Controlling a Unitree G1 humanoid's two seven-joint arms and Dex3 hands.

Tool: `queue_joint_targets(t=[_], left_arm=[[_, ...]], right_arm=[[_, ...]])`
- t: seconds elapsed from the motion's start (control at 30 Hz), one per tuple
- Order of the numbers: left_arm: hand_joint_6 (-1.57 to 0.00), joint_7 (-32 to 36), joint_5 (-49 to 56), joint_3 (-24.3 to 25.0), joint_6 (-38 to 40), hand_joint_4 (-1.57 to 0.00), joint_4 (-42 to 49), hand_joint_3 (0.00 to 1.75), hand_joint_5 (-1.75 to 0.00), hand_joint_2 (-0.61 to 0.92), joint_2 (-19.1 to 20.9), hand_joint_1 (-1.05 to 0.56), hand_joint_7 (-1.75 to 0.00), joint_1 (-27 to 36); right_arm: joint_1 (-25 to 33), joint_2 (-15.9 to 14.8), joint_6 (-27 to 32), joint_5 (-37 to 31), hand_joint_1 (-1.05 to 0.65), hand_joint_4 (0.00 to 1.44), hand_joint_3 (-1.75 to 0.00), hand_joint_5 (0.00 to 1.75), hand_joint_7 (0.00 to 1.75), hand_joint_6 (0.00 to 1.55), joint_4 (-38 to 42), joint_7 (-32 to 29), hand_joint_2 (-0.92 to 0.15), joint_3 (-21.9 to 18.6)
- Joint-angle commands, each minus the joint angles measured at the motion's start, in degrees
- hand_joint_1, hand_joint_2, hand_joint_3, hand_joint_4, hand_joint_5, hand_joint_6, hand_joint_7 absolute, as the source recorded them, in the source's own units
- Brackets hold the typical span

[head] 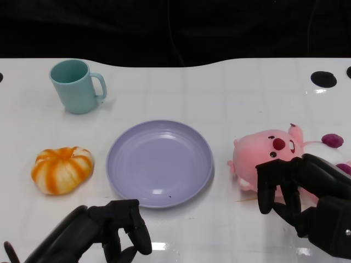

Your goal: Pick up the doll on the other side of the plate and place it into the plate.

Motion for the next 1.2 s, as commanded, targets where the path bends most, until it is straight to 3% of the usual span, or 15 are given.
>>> queue_joint_targets(t=[0.03, 1.2], left_arm=[[-0.66, -0.54, -0.35, 0.49, -0.11, -0.68, -0.17, 1.19, -1.74, 0.52, 0.79, -0.15, -1.43, -0.32], [-0.67, -0.52, -0.44, 0.61, -0.23, -0.69, -0.08, 1.2, -1.73, 0.52, 0.93, -0.15, -1.42, -0.32]], right_arm=[[-0.72, -0.51, -0.26, 0.14, -0.02, 0.83, -1.28, 1.75, 1.41, 0.78, 0.45, -0.28, -0.39, -0.32], [-0.9, -0.32, -0.72, 0.13, -0.02, 0.83, -1.27, 1.75, 1.39, 0.79, 0.76, -0.55, -0.38, -0.34]])
